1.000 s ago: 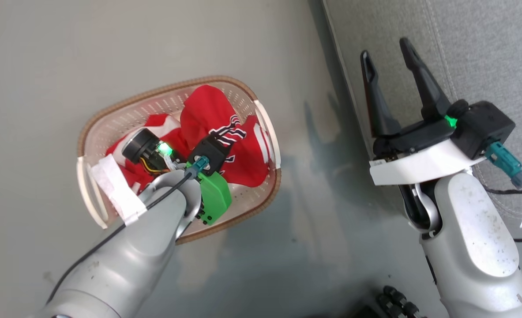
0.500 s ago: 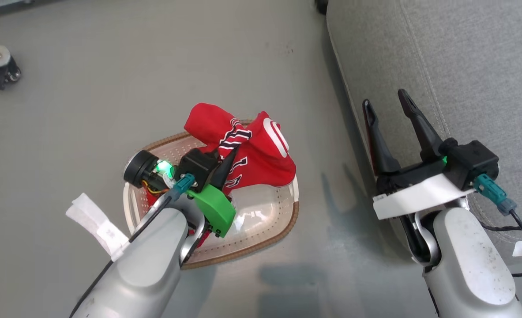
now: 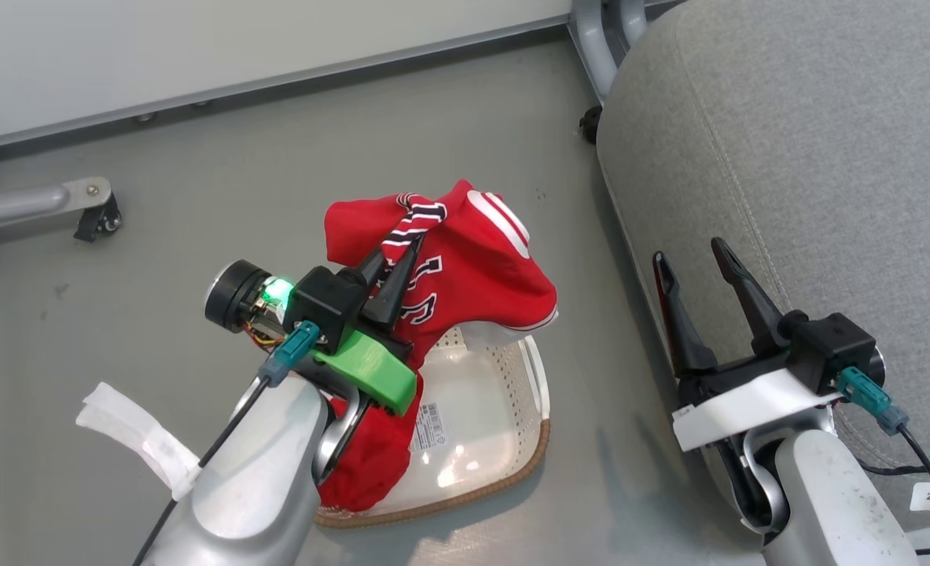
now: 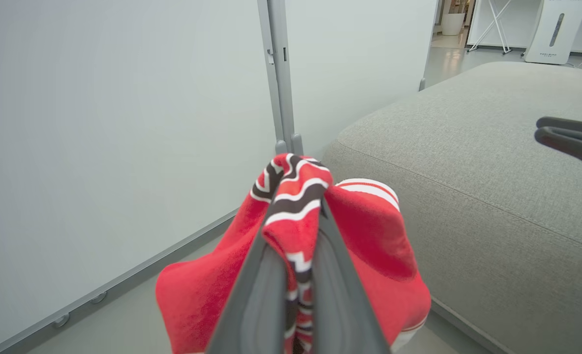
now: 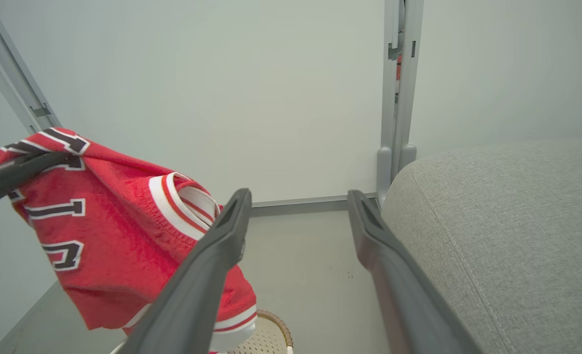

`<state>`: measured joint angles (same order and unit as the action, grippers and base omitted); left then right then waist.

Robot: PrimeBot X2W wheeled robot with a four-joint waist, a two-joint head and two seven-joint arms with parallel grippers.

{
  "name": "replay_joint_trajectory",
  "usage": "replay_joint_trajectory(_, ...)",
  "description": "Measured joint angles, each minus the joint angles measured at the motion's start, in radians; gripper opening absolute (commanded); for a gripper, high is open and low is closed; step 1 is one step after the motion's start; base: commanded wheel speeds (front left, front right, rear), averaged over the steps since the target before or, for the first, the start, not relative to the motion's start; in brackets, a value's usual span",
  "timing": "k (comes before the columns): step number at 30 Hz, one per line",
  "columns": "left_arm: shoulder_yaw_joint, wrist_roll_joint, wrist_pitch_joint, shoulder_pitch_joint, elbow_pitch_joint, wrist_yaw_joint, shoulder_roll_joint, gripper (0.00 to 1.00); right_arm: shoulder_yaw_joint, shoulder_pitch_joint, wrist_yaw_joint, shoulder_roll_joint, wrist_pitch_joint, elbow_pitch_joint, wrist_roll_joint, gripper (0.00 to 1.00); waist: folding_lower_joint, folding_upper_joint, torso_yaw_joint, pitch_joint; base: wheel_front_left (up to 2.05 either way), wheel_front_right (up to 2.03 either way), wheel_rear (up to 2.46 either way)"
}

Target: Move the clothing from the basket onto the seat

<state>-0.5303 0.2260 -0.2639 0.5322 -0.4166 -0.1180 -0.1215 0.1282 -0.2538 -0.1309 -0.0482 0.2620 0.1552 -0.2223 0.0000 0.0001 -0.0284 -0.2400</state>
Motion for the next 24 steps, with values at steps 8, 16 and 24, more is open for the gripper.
replay_joint_trajectory(8, 0.016, -0.01, 0.0, -0.004, 0.108, -0.005, 0.003, 0.0, 0.0, 0.038, 0.0, 0.0, 0.0, 0.002, -0.005, 1.0, 0.0, 0.0, 0.019, 0.07, 0.0, 0.0, 0.0)
replay_joint_trajectory(16, 0.015, -0.018, 0.0, 0.003, 0.156, -0.009, 0.001, 0.0, -0.002, 0.056, 0.0, 0.0, 0.0, 0.002, -0.013, 1.0, 0.0, 0.0, 0.033, 0.099, 0.0, 0.0, 0.0)
replay_joint_trajectory(24, 0.012, -0.019, 0.0, 0.002, 0.17, -0.01, 0.001, 0.0, 0.013, 0.057, 0.0, 0.0, 0.0, -0.016, 0.013, 1.0, 0.0, -0.0001, 0.033, 0.101, 0.0, 0.0, 0.0)
